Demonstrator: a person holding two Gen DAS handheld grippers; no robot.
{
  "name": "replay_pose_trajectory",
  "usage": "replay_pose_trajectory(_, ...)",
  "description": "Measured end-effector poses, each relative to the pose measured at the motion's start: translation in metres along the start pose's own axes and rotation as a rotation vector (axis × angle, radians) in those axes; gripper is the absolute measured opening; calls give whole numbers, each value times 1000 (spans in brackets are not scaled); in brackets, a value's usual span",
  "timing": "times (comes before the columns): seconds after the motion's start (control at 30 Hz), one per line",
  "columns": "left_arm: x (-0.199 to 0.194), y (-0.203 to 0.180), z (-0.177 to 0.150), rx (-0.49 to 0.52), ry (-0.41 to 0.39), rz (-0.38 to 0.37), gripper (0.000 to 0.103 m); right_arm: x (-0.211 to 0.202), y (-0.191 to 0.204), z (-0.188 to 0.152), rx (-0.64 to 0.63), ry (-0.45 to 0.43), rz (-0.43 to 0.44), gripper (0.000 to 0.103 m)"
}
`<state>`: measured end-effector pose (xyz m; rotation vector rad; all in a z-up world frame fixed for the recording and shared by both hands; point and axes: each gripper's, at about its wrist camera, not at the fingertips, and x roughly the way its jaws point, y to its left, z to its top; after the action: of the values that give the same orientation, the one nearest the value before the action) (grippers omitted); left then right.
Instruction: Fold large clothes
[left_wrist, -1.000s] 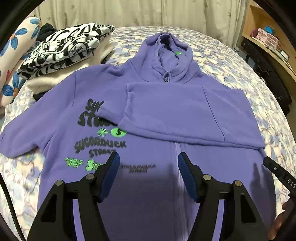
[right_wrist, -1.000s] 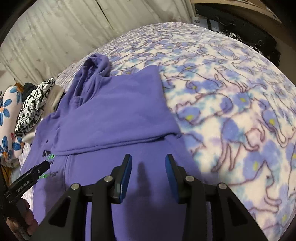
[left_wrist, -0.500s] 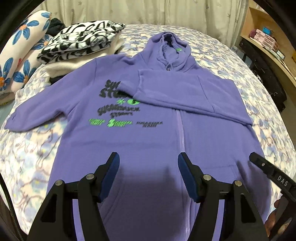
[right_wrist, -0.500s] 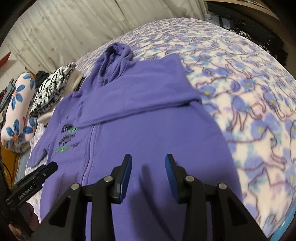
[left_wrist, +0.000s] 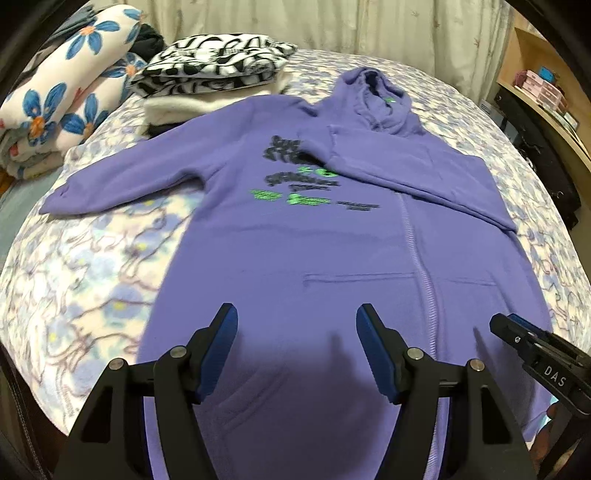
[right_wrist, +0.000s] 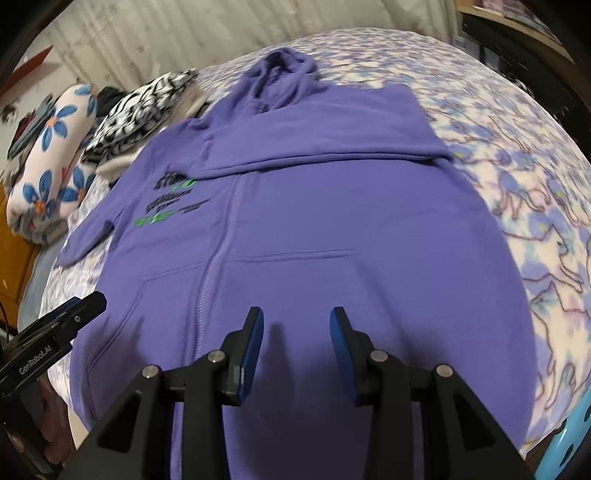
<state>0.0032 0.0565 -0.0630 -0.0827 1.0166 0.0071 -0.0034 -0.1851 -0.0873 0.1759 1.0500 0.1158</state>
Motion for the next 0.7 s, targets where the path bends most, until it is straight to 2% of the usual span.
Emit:
replay_pose_trajectory(0.27,-4,54,-3,-80,-4,24,66,5,60,10,-119,-5,12,37)
replay_pose_trajectory(0.7,10,156,15,-224,-5,23,66,29,153,34,-221,-17,45,37)
